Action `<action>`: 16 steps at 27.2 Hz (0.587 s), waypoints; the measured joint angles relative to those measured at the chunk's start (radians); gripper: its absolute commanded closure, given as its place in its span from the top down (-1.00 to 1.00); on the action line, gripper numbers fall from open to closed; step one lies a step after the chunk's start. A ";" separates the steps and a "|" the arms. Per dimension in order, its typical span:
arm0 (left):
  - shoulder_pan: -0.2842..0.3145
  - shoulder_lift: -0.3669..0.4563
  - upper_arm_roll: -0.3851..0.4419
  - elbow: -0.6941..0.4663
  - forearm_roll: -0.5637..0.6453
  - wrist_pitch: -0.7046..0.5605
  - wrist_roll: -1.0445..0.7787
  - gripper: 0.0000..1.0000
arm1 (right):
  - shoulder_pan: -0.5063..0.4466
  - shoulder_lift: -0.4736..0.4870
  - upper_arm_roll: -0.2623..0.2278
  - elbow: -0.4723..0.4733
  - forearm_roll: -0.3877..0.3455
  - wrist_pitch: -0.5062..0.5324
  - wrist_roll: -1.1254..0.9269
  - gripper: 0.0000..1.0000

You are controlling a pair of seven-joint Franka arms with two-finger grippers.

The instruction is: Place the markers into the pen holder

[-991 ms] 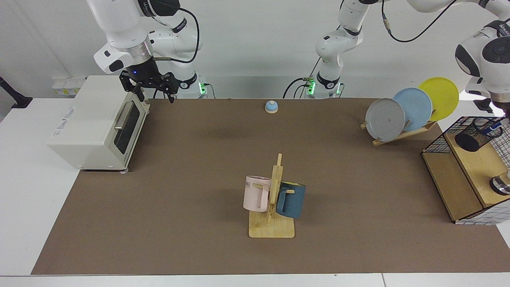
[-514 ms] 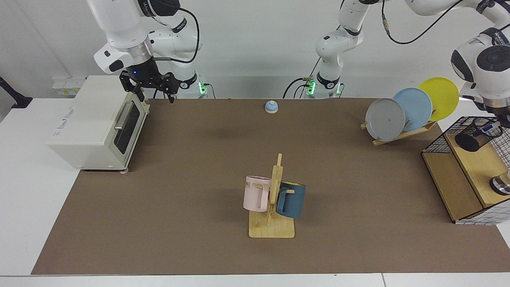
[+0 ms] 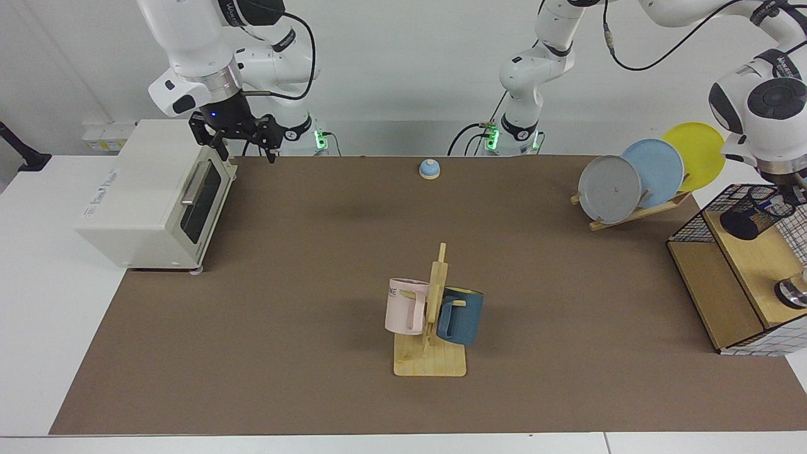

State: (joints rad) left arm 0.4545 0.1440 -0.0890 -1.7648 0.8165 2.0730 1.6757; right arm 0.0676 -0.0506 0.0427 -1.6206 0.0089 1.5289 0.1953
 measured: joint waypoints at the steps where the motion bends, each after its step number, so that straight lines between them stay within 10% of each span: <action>1: 0.000 0.000 0.000 -0.001 -0.001 0.000 0.000 -1.00 | 0.000 0.000 0.000 0.000 0.000 0.000 0.000 1.00; 16: 0.000 0.000 0.007 -0.011 -0.022 0.000 0.000 -1.00 | 0.000 0.000 0.000 0.000 0.000 0.000 0.000 1.00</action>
State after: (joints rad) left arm 0.4543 0.1440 -0.0822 -1.7758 0.7949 2.0730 1.6754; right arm 0.0676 -0.0507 0.0427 -1.6206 0.0090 1.5289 0.1953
